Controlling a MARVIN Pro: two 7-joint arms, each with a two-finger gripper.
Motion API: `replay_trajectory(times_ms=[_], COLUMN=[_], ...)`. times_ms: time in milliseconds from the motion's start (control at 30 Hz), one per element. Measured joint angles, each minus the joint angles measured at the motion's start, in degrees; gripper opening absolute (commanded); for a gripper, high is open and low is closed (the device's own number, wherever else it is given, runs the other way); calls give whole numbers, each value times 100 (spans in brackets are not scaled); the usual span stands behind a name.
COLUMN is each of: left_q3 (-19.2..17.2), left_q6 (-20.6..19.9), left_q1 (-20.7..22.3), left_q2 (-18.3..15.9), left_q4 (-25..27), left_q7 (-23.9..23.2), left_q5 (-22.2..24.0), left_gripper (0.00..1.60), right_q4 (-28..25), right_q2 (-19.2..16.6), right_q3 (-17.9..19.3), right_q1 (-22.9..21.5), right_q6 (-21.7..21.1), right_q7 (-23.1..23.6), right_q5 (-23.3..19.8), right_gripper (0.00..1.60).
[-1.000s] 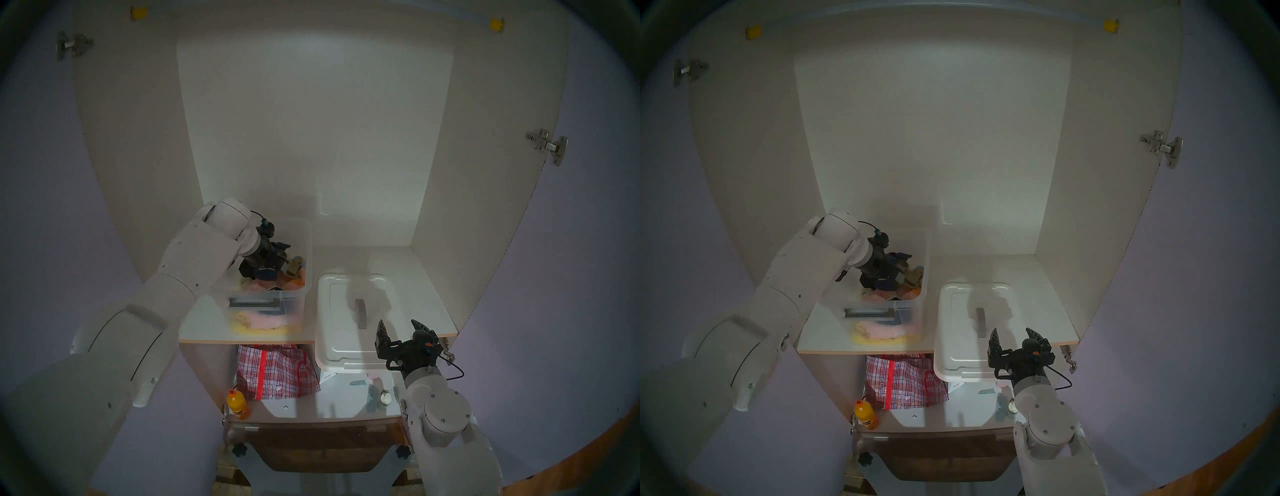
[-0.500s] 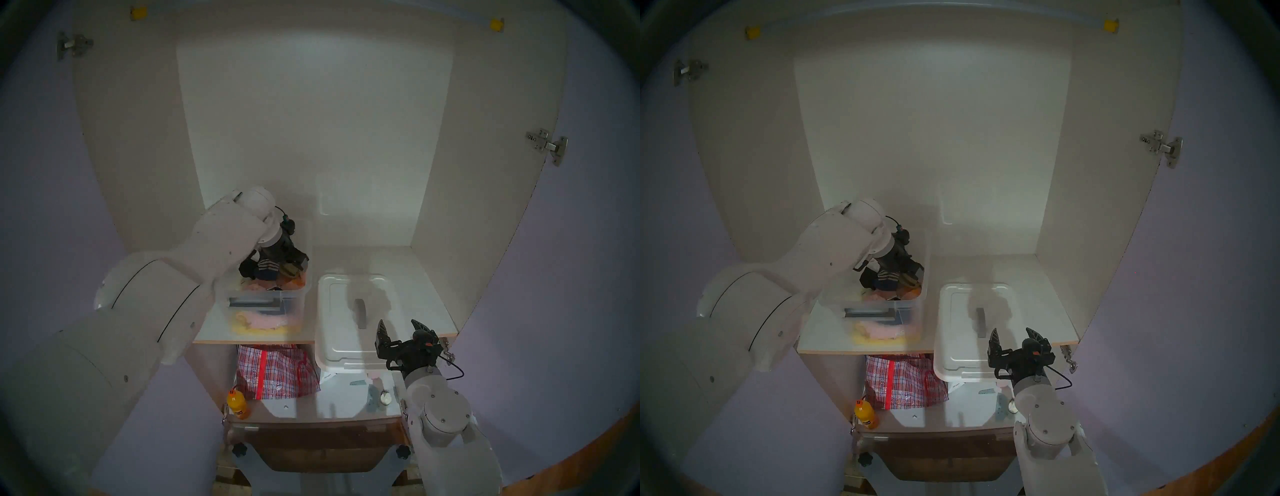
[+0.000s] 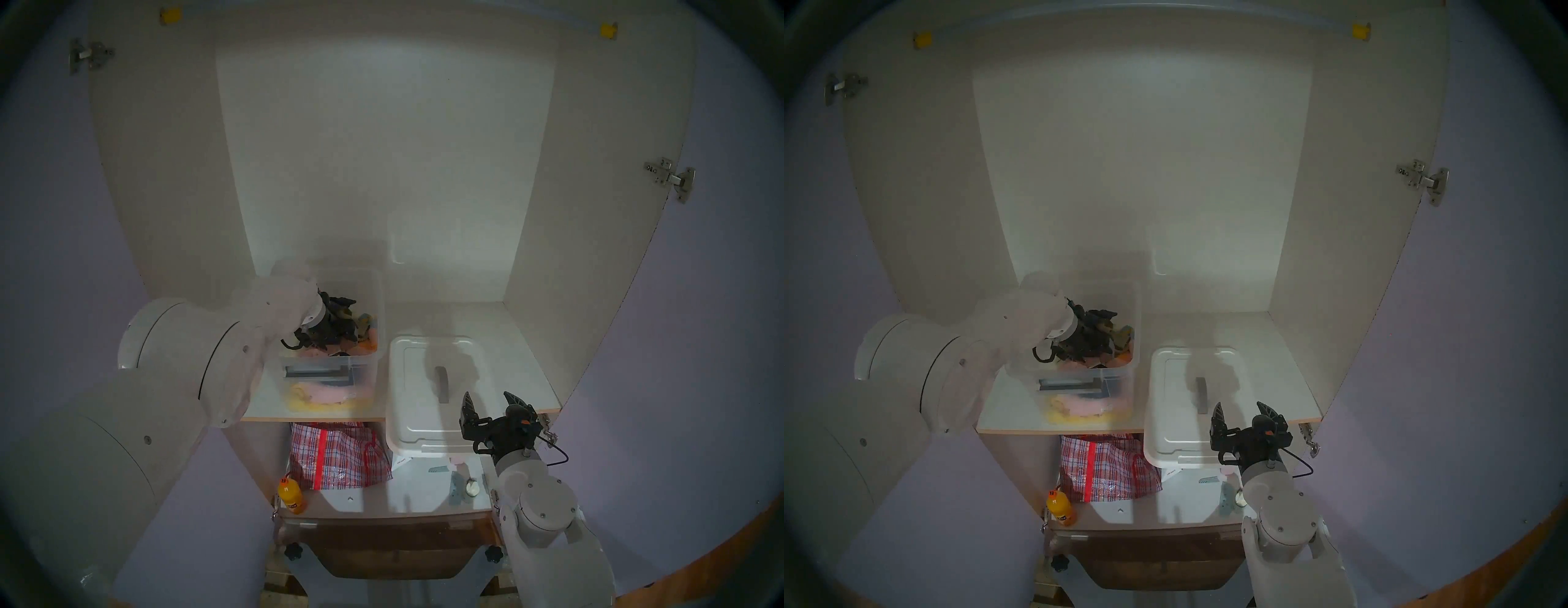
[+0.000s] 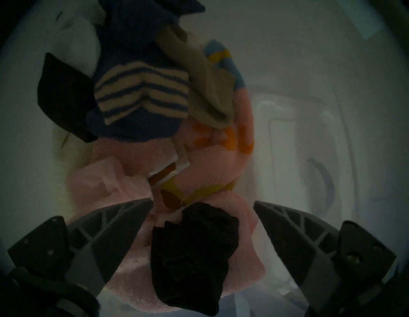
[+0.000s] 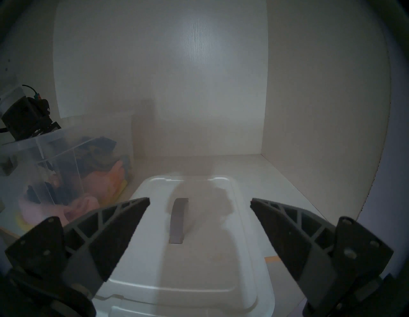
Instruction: Take socks out of the storage bin, place them on top of the cabinet, and put the lid back on the bin
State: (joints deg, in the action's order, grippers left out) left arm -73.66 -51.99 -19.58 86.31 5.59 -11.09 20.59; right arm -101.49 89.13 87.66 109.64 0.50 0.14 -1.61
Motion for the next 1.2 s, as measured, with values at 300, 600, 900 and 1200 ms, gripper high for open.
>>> replay_trajectory(times_ms=[300,600,900,1200], left_q3=[871,1395,1736,2377], left_q6=[-233,-244,-245,-245], left_q1=[40,-18,-93,-374], left_q2=[224,360,337,311], left_q4=[44,-49,-72,-57], left_q7=[39,-762,-1038,-1623], left_q5=[-654,-755,-777,-892], left_gripper=[160,160,160,160], right_q4=[-7,-9,-10,-8], right_q2=[-1,-1,-1,-2], right_q3=[-1,-1,-1,-1], right_q1=[3,3,3,2], right_q6=[0,0,0,0], right_q7=[0,-1,-1,-1], right_q5=[-1,-2,-2,-2], right_gripper=[160,160,160,160])
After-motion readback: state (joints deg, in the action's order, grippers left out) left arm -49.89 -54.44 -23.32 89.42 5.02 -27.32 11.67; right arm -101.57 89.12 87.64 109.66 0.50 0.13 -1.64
